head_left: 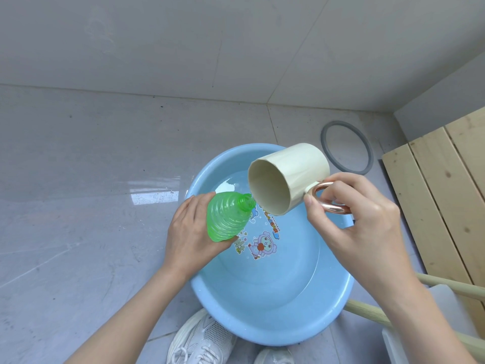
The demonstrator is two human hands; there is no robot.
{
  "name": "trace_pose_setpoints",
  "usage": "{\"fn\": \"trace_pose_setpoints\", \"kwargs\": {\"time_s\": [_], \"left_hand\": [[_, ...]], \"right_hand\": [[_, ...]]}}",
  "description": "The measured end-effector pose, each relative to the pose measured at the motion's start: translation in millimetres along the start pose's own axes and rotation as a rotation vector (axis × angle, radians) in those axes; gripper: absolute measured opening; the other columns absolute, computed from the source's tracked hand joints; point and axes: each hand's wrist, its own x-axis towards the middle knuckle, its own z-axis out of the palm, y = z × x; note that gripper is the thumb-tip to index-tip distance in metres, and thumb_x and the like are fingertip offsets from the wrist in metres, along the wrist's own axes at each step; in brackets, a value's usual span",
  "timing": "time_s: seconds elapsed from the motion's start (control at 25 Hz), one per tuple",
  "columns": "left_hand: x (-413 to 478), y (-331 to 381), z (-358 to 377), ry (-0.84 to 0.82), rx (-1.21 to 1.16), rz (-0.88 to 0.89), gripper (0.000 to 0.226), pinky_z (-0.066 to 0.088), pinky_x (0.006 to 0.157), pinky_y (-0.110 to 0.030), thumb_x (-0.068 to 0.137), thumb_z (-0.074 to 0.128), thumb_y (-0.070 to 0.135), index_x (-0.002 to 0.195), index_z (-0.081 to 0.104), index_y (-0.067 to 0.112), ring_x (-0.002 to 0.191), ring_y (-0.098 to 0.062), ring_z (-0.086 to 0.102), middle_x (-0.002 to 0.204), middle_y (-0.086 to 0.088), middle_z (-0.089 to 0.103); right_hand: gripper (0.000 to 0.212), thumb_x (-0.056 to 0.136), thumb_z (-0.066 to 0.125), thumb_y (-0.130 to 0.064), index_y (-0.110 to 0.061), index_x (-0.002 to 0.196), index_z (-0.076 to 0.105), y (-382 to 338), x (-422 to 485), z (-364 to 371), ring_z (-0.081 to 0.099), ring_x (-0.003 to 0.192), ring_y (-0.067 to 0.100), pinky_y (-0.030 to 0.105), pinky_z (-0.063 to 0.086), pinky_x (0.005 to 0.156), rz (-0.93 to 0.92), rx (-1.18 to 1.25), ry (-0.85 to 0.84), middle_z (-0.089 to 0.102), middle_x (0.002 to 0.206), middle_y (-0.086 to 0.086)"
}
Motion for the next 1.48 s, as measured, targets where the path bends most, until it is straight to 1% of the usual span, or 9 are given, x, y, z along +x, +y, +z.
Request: {"fn": "trace_pose_setpoints", "kwargs": {"time_s": [0.08,0.24,0.44,0.72,0.96,1.16,1.32,1.48], "left_hand": [[0.1,-0.2,0.0,-0.003,-0.001,-0.003,0.083,0.036,0.093,-0.027,0.053,0.086,0.043,0.12,0.052,0.008,0.101,-0.022,0.053,0.109,-0.003,0.062],[0.0,0.6,-0.3,-0.001,0.003,-0.007,0.082,0.036,0.094,-0.028,0.055,0.08,0.048,0.12,0.052,0.008,0.102,-0.021,0.052,0.109,-0.003,0.062],[-0.4,0.1,-0.8,-0.009,0.008,-0.012,0.081,0.036,0.094,-0.028,0.055,0.081,0.046,0.12,0.053,0.007,0.102,-0.022,0.054,0.109,-0.004,0.063],[0.5,1.1,-1.1,-0.004,-0.003,-0.006,0.079,0.036,0.094,-0.028,0.056,0.08,0.046,0.119,0.054,0.007,0.102,-0.022,0.054,0.11,-0.003,0.063],[1.2,2.3,-1.7,0.018,-0.01,0.005,0.079,0.036,0.092,-0.026,0.053,0.085,0.04,0.117,0.053,0.007,0.1,-0.02,0.053,0.106,-0.004,0.063],[1.2,3.3,-2.7,0.023,-0.016,0.009,0.078,0.035,0.092,-0.025,0.054,0.083,0.042,0.117,0.053,0.009,0.1,-0.019,0.052,0.106,-0.003,0.063],[0.9,2.1,-1.7,0.01,-0.004,0.006,0.082,0.035,0.093,-0.026,0.051,0.088,0.038,0.118,0.053,0.008,0.101,-0.02,0.052,0.107,-0.004,0.063],[1.0,2.1,-2.2,0.002,-0.008,-0.005,0.079,0.035,0.093,-0.026,0.055,0.082,0.044,0.119,0.053,0.008,0.101,-0.02,0.053,0.108,-0.002,0.063]], "right_hand": [[0.025,0.083,0.066,-0.028,-0.01,0.068,0.059,0.4,-0.3,-0.2,0.056,0.069,0.016,0.031,0.046,0.063,-0.007,-0.002,0.001,0.06,0.09,0.002],[0.024,0.083,0.065,-0.027,-0.009,0.069,0.06,1.5,-0.5,0.2,0.058,0.071,0.02,0.037,0.05,0.063,-0.026,0.007,0.009,0.06,0.091,0.003],[0.022,0.084,0.065,-0.025,-0.01,0.07,0.058,1.3,-1.7,1.4,0.058,0.075,0.024,0.04,0.051,0.064,-0.058,-0.003,0.018,0.06,0.093,0.005],[0.026,0.086,0.06,-0.029,-0.009,0.069,0.056,0.6,-3.0,1.5,0.056,0.076,0.025,0.04,0.051,0.064,-0.099,-0.03,0.038,0.059,0.095,0.006],[0.026,0.087,0.06,-0.028,-0.009,0.069,0.057,0.8,-3.0,3.5,0.057,0.076,0.027,0.039,0.051,0.065,-0.132,-0.043,0.053,0.06,0.098,0.009],[0.026,0.088,0.06,-0.027,-0.009,0.07,0.056,0.5,-4.6,3.8,0.057,0.077,0.028,0.039,0.05,0.066,-0.151,-0.048,0.059,0.059,0.099,0.009],[0.023,0.087,0.064,-0.02,-0.008,0.069,0.057,1.0,-5.7,4.1,0.056,0.082,0.029,0.036,0.049,0.07,-0.189,-0.074,0.064,0.06,0.102,0.012],[0.022,0.086,0.065,-0.018,-0.007,0.069,0.058,4.1,-9.5,8.3,0.056,0.087,0.031,0.033,0.046,0.076,-0.193,-0.095,0.045,0.059,0.104,0.014]]}}
